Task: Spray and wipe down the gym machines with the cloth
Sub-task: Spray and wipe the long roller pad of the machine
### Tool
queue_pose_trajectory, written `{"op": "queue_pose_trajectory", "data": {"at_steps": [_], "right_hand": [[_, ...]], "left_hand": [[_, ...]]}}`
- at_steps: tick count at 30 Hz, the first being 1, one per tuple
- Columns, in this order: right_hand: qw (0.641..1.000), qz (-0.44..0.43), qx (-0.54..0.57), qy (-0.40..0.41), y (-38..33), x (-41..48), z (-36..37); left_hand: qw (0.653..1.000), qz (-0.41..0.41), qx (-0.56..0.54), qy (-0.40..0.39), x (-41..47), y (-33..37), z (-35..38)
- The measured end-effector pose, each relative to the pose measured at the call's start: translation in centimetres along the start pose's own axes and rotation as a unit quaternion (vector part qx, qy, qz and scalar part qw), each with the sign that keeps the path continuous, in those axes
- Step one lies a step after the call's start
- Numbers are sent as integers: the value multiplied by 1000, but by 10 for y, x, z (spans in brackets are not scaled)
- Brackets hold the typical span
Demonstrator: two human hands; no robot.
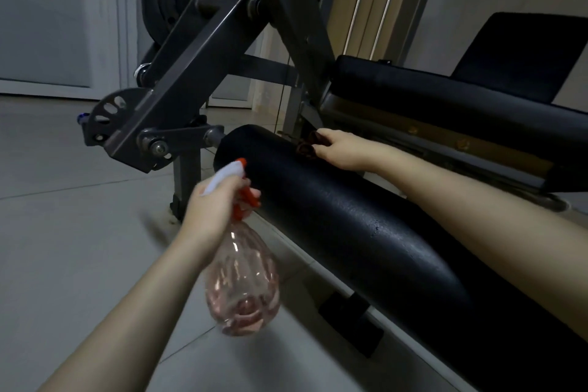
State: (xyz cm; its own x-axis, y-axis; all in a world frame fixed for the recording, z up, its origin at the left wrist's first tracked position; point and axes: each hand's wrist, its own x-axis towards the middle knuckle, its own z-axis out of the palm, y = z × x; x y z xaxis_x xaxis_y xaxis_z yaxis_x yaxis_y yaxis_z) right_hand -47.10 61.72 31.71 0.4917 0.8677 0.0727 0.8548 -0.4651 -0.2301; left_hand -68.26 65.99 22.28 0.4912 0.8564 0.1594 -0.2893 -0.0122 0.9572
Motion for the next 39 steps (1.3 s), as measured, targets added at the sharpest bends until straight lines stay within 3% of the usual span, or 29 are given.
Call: {"op": "queue_pose_trajectory", "data": {"at_steps": [4, 8, 14, 20, 31, 39], "right_hand": [[1000, -5, 4, 3, -1, 0, 0], [1000, -5, 11, 4, -2, -5, -1], [999, -1, 37, -2, -2, -12, -3], [999, -6, 50, -16, 9, -27, -7], [998, -51, 39, -1, 24, -95, -17], [994, -66, -46, 73, 43, -156, -15]], "left_hand": [[999, -22, 22, 10, 7, 5, -10], [985, -57, 98, -133, -2, 5, -1], [973, -50, 99, -202, -18, 10, 9], [926, -64, 204, -310, -36, 16, 9], [975, 44, 146, -164, -43, 11, 16], [974, 41, 141, -171, -54, 3, 34]]}}
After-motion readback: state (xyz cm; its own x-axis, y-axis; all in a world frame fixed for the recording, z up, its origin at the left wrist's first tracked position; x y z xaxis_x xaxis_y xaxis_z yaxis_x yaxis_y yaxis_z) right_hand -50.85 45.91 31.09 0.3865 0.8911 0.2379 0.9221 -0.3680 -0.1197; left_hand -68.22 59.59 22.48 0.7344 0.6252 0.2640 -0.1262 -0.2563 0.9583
